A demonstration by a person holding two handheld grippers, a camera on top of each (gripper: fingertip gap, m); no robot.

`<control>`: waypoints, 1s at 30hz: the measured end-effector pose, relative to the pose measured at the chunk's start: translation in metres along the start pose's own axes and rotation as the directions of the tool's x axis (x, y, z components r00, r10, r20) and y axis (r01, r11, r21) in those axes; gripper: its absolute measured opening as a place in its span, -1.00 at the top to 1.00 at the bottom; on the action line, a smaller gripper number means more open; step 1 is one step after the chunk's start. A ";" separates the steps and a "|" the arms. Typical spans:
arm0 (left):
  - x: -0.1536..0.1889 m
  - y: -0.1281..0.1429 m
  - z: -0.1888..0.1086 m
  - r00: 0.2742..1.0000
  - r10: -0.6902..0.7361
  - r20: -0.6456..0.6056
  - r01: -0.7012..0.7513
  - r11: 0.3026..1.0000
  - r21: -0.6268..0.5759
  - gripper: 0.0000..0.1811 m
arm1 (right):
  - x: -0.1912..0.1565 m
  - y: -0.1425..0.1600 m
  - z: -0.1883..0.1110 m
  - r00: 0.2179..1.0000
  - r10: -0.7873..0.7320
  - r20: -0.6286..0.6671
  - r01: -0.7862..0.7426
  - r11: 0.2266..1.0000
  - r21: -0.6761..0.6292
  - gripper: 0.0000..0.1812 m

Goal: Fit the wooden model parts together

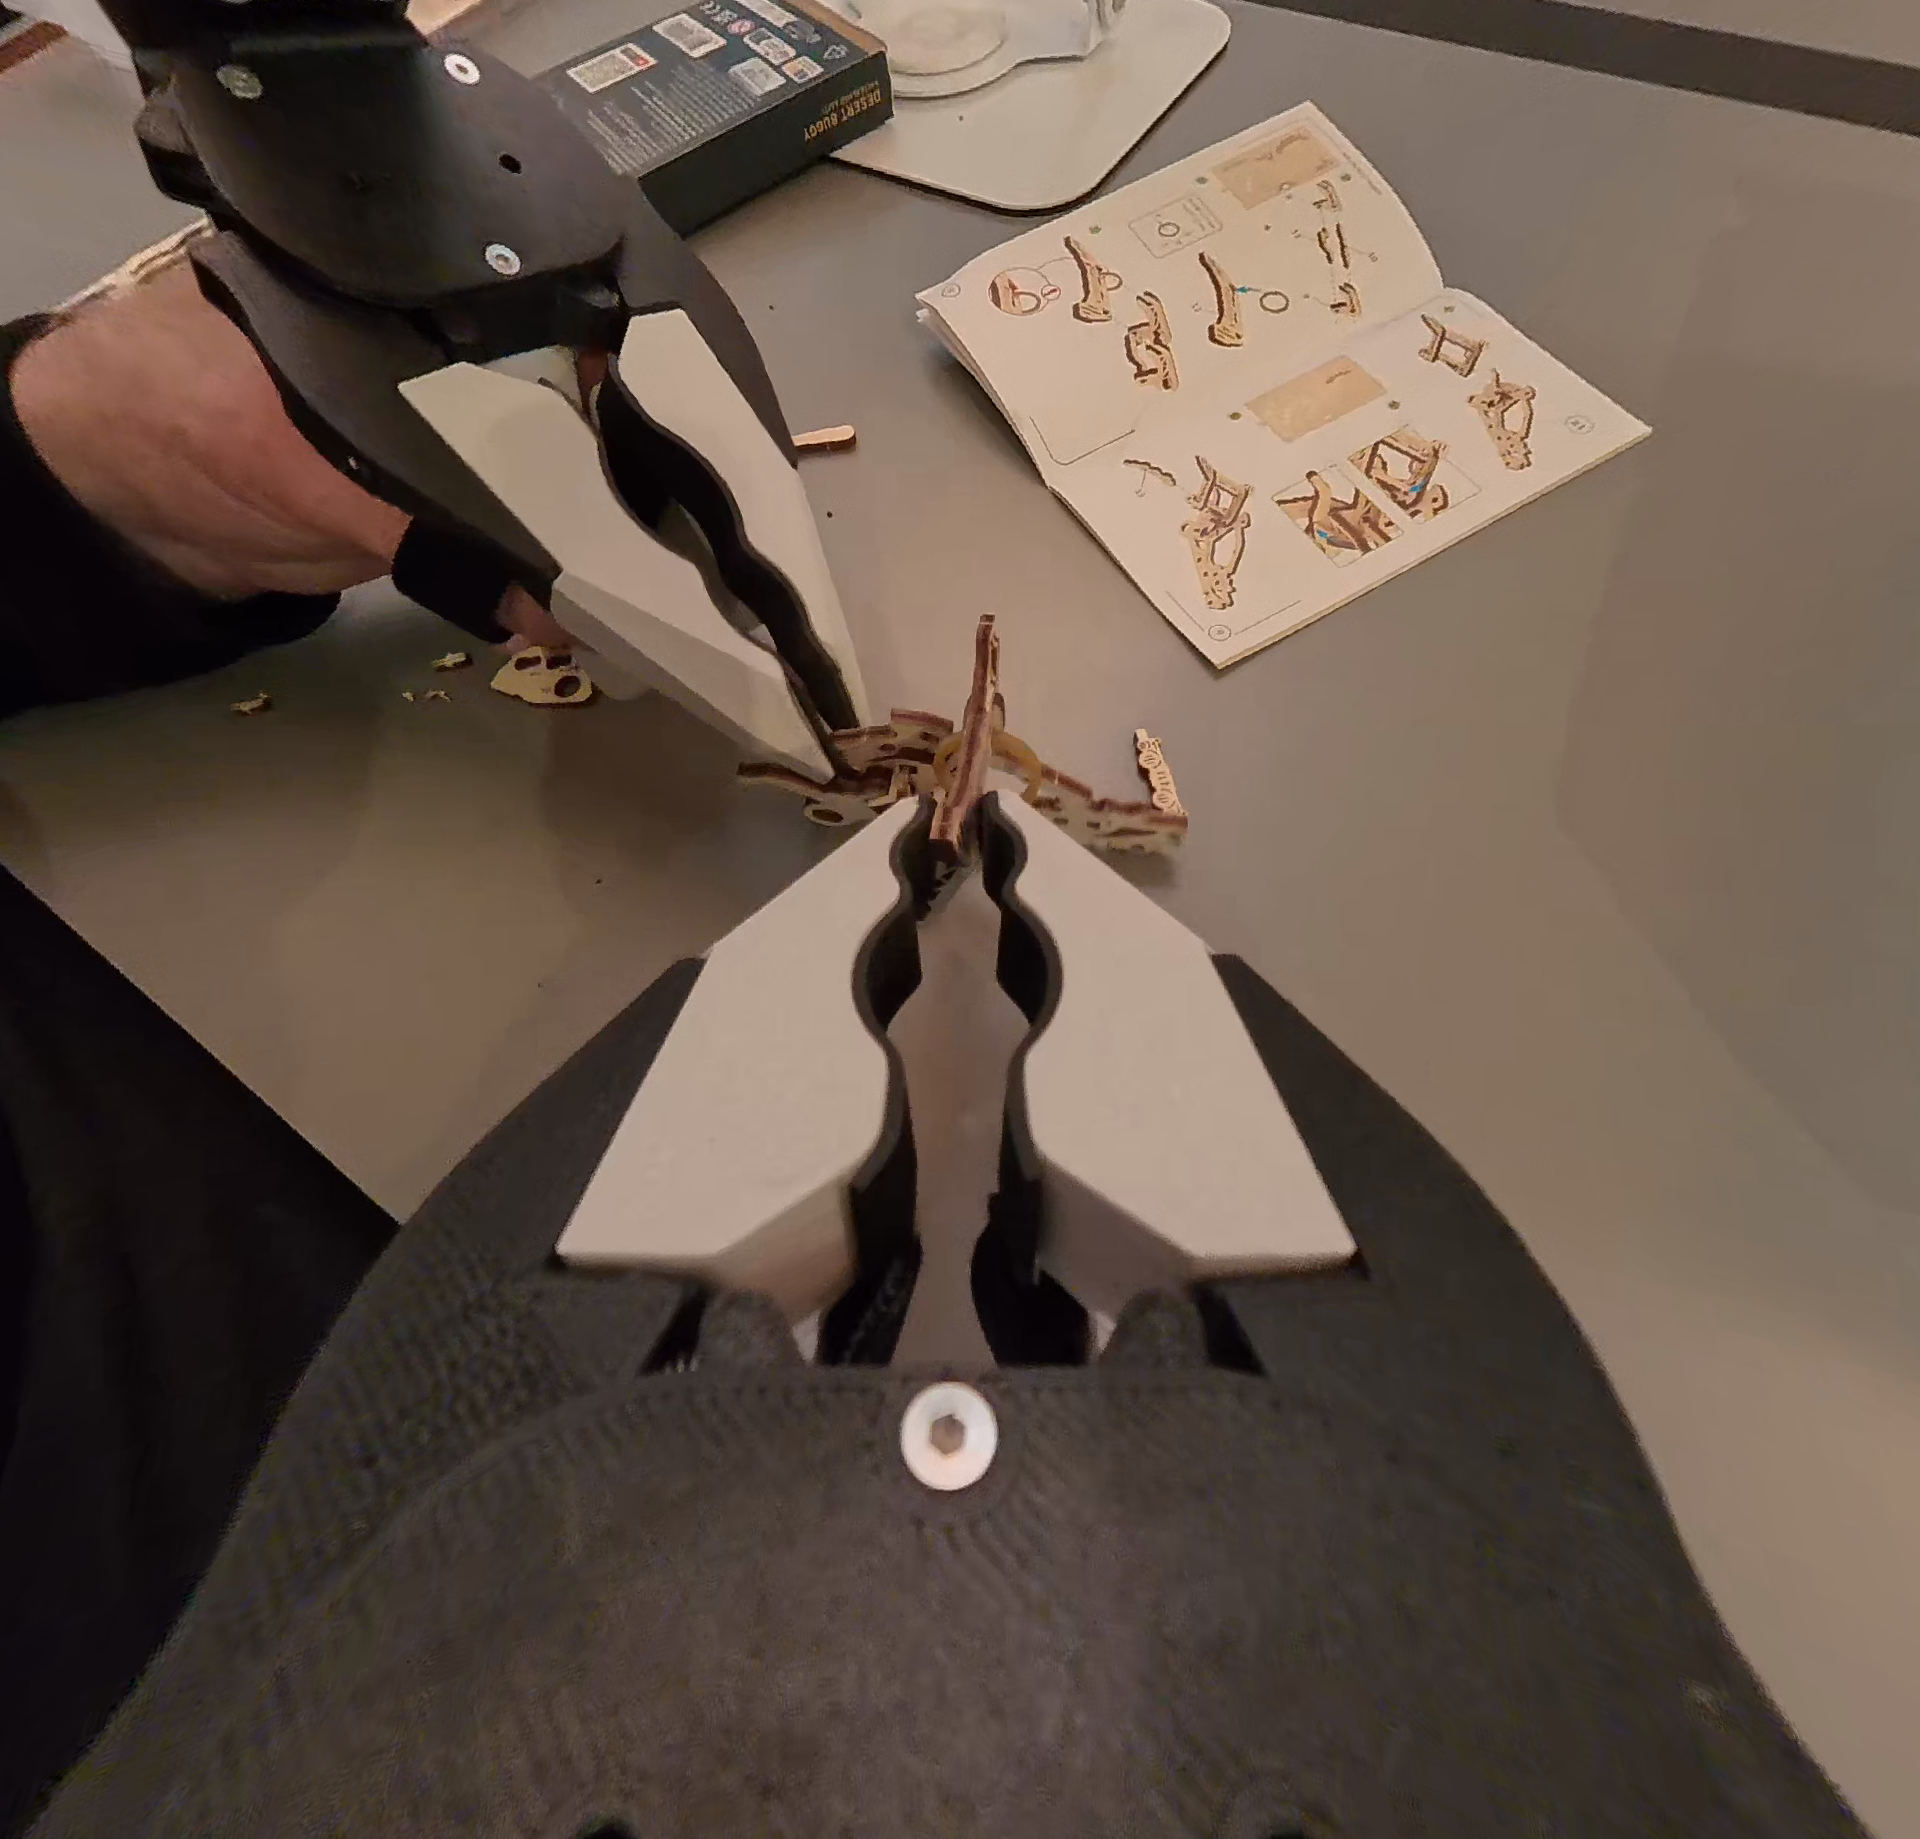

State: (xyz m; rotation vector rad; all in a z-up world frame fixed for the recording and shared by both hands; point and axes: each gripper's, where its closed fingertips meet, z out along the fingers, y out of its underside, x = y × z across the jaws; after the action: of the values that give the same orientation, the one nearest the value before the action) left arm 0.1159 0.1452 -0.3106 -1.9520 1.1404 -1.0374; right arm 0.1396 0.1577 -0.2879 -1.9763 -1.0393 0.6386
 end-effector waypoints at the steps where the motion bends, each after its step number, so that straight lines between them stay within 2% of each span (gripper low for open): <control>1: 0.000 0.000 -0.001 1.000 -0.005 -0.007 0.005 1.000 0.001 0.96 | 0.000 -0.001 -0.001 1.000 -0.022 -0.003 0.022 1.000 0.000 0.94; 6: -0.001 -0.001 -0.001 0.998 -0.045 -0.038 0.046 0.999 0.009 0.97 | -0.005 -0.003 -0.003 0.987 -0.156 -0.033 0.156 0.988 -0.005 0.94; 12: 0.000 -0.002 0.001 0.997 -0.064 -0.050 0.065 0.998 0.012 0.97 | -0.005 -0.004 -0.006 0.977 -0.202 -0.067 0.202 0.979 -0.011 0.94; 21: -0.002 -0.004 0.002 0.995 -0.088 -0.038 0.089 0.996 0.025 0.97 | -0.011 -0.010 -0.011 0.993 -0.112 -0.047 0.114 0.993 0.042 0.95; 30: -0.002 -0.005 0.004 0.995 -0.094 -0.023 0.095 0.995 0.033 0.98 | -0.009 -0.005 -0.007 0.989 -0.123 -0.078 0.126 0.992 0.028 0.94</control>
State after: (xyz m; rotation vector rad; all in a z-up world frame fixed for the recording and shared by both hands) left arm 0.1204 0.1500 -0.3088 -1.9893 1.0436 -1.1219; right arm 0.1378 0.1494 -0.2795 -1.8762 -1.0890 0.5053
